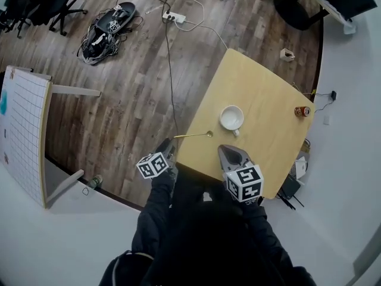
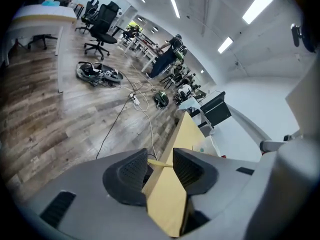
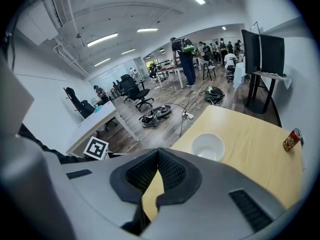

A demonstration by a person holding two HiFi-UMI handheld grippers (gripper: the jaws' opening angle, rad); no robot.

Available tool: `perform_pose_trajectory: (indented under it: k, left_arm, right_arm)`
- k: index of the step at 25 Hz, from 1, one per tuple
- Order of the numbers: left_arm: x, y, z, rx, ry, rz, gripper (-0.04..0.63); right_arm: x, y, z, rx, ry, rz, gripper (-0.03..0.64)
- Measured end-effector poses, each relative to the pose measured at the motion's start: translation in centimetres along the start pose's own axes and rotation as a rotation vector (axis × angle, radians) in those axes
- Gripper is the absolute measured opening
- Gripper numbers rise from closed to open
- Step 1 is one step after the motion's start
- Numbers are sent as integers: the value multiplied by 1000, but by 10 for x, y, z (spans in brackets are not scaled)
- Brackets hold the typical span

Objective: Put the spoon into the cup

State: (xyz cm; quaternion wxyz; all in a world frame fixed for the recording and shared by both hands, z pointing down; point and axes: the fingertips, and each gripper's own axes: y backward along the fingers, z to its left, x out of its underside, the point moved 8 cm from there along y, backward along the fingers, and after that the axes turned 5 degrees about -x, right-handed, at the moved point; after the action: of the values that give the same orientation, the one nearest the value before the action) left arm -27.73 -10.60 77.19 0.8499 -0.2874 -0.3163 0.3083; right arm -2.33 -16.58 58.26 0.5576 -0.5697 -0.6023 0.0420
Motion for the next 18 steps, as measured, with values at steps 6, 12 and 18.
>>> perform_pose_trajectory:
  k: [6,12,18]
  left_arm:
    - [4,-28,27,62,132,68,181]
    - [8,-49,29,170,180,138,145]
    - [-10,-43,11,339,166,121,38]
  right_arm:
    - [1,-10,-7,32,-25,19,21]
    - [4,-15,-11,52,-53,38,21]
    - [6,-16,-8,68,-89,20,21]
